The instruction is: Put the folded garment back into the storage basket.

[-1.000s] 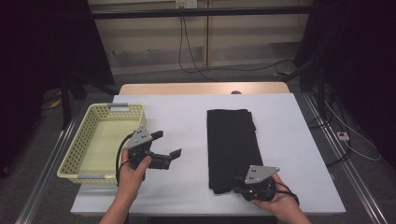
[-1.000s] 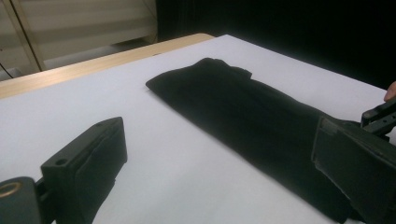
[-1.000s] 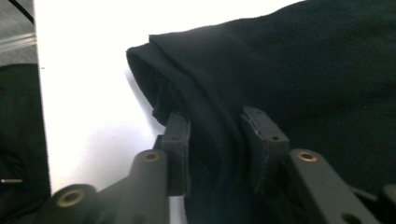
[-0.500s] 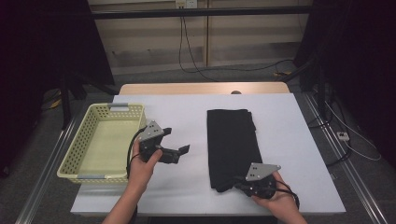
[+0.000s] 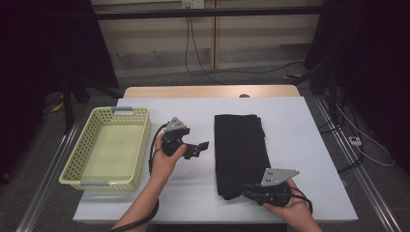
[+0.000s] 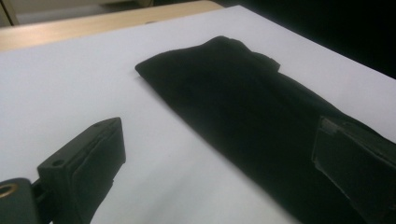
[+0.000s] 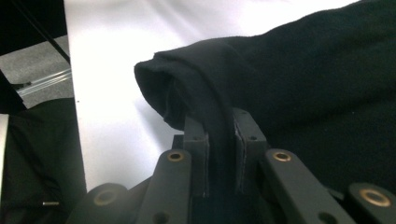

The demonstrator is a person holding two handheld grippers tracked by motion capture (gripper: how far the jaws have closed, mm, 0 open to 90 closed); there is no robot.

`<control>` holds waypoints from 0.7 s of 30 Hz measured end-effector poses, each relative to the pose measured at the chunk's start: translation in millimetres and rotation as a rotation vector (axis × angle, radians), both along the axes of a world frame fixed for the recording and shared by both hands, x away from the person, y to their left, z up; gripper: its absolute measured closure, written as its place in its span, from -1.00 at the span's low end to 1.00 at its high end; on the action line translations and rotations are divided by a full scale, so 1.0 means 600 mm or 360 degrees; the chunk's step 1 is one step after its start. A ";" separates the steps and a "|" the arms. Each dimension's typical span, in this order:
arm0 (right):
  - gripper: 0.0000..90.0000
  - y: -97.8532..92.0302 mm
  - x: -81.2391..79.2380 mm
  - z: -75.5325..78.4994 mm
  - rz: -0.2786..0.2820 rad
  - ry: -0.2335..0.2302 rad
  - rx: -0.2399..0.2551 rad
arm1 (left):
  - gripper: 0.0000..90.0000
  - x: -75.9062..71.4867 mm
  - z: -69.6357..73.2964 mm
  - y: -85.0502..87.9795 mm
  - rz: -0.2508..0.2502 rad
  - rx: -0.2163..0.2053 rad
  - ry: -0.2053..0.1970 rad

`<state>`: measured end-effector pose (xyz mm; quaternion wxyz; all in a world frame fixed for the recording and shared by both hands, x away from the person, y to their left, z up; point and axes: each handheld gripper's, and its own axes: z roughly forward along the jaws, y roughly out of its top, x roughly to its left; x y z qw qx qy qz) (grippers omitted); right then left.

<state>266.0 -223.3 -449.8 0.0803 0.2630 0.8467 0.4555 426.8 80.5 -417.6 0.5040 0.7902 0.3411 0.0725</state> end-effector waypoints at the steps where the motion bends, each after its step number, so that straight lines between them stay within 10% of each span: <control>1: 0.76 0.000 0.000 0.000 0.0010 0.0004 0.0009 | -0.93 0.004 -0.002 -0.004 0.0007 0.0009 0.0012; 21: 0.75 0.011 -0.007 0.003 0.0133 0.0002 0.0066 | -0.64 0.089 -0.045 -0.096 0.0057 0.0210 0.0067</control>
